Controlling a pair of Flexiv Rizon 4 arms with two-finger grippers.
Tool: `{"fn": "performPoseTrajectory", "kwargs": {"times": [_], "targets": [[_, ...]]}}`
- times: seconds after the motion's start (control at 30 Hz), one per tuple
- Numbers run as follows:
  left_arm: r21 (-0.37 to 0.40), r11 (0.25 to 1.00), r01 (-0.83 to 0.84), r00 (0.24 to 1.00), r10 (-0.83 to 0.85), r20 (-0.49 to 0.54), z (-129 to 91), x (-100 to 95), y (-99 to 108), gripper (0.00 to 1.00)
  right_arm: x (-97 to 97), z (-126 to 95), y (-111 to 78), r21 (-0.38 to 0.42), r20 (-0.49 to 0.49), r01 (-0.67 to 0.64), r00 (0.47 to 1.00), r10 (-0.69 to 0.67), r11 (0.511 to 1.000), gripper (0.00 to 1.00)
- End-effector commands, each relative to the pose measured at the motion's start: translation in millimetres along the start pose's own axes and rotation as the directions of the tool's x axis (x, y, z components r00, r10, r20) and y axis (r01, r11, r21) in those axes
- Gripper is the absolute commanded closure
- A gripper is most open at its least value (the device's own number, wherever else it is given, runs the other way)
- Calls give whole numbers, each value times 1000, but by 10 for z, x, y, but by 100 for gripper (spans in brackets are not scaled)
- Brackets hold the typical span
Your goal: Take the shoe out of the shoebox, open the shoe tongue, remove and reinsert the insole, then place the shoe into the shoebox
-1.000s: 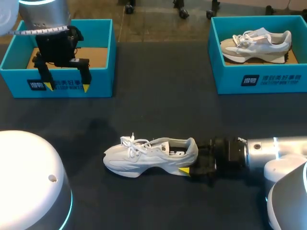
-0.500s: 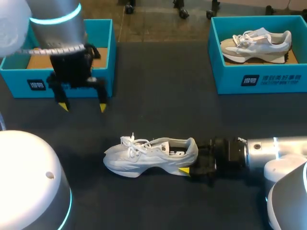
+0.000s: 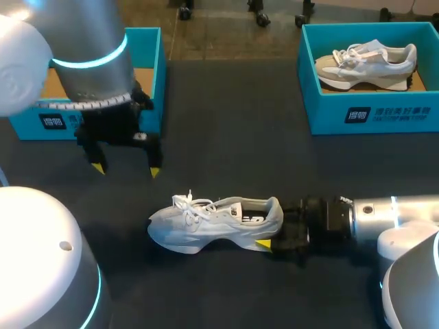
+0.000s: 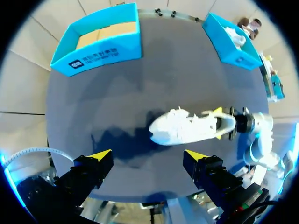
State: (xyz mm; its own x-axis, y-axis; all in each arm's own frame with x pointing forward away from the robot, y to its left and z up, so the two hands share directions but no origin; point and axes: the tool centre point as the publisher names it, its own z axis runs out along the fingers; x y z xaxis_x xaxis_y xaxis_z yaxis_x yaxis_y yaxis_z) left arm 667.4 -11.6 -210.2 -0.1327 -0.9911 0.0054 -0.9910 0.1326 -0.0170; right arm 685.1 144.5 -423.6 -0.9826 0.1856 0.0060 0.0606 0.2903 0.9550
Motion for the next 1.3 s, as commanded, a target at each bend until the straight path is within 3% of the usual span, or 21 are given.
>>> {"fn": "performPoseTrajectory", "kwargs": {"times": [0.03,0.2,0.63,0.7,0.83,1.03,1.3], "targets": [[-54,998,-33,998,36,50,196,292,-143,0,-7,50,-13,2,3,1,1000,-1,1000,100],[-93,990,-104,995,104,-5,242,695,-213,0,-7,50,-13,2,3,1,1000,-1,1000,100],[-93,990,-104,995,104,-5,242,695,-213,0,-7,50,-13,2,3,1,1000,-1,1000,100],[1,997,-72,996,72,46,327,796,-254,0,-7,50,-13,2,3,1,1000,-1,1000,100],[2,993,-122,991,121,54,400,1073,-231,0,-7,50,-13,2,3,1,1000,-1,1000,100],[-44,988,-150,984,153,93,625,1468,-293,0,-7,50,-13,2,3,1,1000,-1,1000,100],[-111,979,-172,977,184,111,829,1751,-350,0,-7,50,-13,2,3,1,1000,-1,1000,100]]}}
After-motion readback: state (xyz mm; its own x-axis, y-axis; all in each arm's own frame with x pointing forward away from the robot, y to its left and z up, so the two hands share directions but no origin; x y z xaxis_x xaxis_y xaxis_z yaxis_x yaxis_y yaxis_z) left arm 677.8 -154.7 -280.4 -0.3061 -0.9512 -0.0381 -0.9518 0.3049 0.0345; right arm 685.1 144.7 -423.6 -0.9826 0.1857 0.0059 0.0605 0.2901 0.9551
